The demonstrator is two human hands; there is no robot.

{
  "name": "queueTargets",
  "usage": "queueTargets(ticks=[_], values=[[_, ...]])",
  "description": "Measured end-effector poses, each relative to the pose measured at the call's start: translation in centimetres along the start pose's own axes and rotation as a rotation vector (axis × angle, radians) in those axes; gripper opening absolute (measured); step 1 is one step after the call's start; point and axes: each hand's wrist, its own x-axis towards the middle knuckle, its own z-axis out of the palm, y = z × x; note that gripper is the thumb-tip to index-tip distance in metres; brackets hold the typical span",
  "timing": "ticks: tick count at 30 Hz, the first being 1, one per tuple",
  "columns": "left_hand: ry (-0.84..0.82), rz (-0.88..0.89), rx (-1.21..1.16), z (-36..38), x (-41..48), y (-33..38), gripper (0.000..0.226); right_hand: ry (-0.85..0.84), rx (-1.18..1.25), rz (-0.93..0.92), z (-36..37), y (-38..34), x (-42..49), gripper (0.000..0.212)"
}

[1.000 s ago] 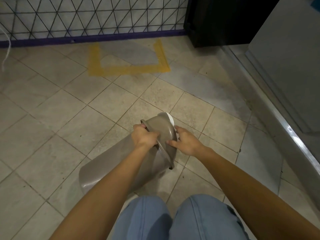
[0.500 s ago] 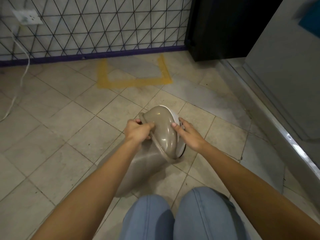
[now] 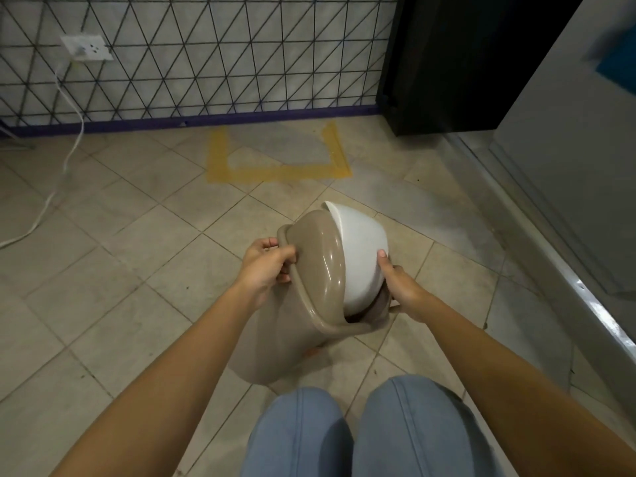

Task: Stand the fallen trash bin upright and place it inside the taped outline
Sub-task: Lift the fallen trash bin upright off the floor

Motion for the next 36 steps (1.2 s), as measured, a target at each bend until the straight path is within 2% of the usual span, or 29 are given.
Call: queueTargets(ticks=[8, 18, 27, 29, 32, 34, 36], values=[[0.032, 0.029, -0.002, -2.3, 0.0, 0.2, 0.022, -0.167, 0.126, 0.065, 0.6, -0.1, -0.7, 0.092], [0.094, 0.018, 0.047, -4.3, 0.3, 0.6, 0.023, -0.306, 0.031, -0.037, 0.8, -1.1, -2.7, 0.084], [0.049, 0.061, 0.090, -4.7, 0.5, -0.6, 0.033, -0.284, -0.072, -0.128, -0.7, -2.2, -3.9, 0.078], [0.061, 0.062, 0.078, -4.7, 0.6, -0.9, 0.036, -0.282, -0.079, -0.139, -0.7, -2.3, -4.0, 0.071], [0.081, 0.054, 0.070, -5.0, 0.9, -1.3, 0.039, -0.281, -0.082, -0.154, -0.4, -2.2, -4.2, 0.047], [0.081, 0.060, 0.105, -5.6, 1.1, -1.6, 0.042, -0.278, -0.081, -0.160, -0.1, -2.2, -4.4, 0.052], [0.085, 0.065, 0.155, -6.2, 1.2, -1.9, 0.045, -0.258, -0.082, -0.159, 0.4, -2.2, -4.5, 0.070]])
